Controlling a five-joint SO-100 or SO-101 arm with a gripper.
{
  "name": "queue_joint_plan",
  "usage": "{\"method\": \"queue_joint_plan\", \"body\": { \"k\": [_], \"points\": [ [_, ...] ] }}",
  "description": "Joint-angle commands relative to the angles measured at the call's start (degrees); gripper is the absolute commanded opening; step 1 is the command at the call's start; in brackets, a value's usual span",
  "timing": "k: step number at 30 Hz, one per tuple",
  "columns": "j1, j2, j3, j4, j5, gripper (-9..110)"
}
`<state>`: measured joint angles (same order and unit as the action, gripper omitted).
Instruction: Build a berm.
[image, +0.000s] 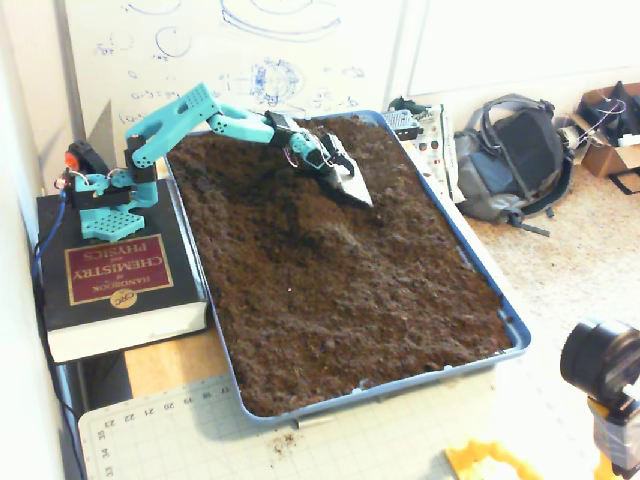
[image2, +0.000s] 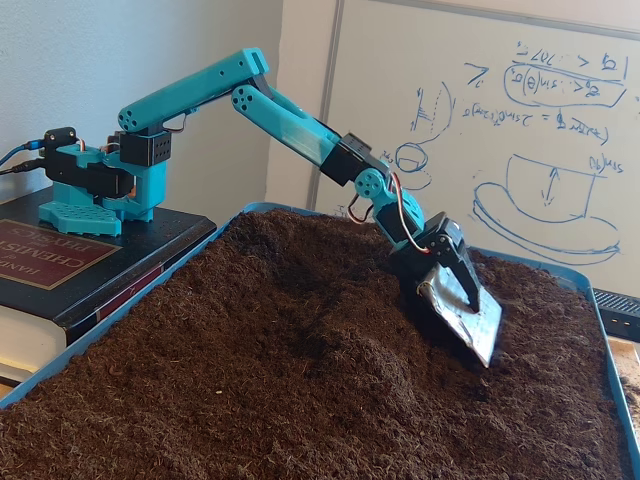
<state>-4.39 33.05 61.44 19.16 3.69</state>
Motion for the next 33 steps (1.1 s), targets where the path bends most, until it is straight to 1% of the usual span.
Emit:
{"method": "queue_joint_plan", "body": {
  "k": [1,5,10,21,33],
  "points": [
    [-1.23,1.41,-0.35,10.46,0.53,1],
    [-1.23,2.2,-0.44,17.4,0.53,1],
    [-1.49,3.52,0.0,22.85,0.53,1],
    [-1.32,8.88,0.53,25.93,0.62,1],
    [-1.23,15.82,0.44,37.09,0.7,1]
  ]
}}
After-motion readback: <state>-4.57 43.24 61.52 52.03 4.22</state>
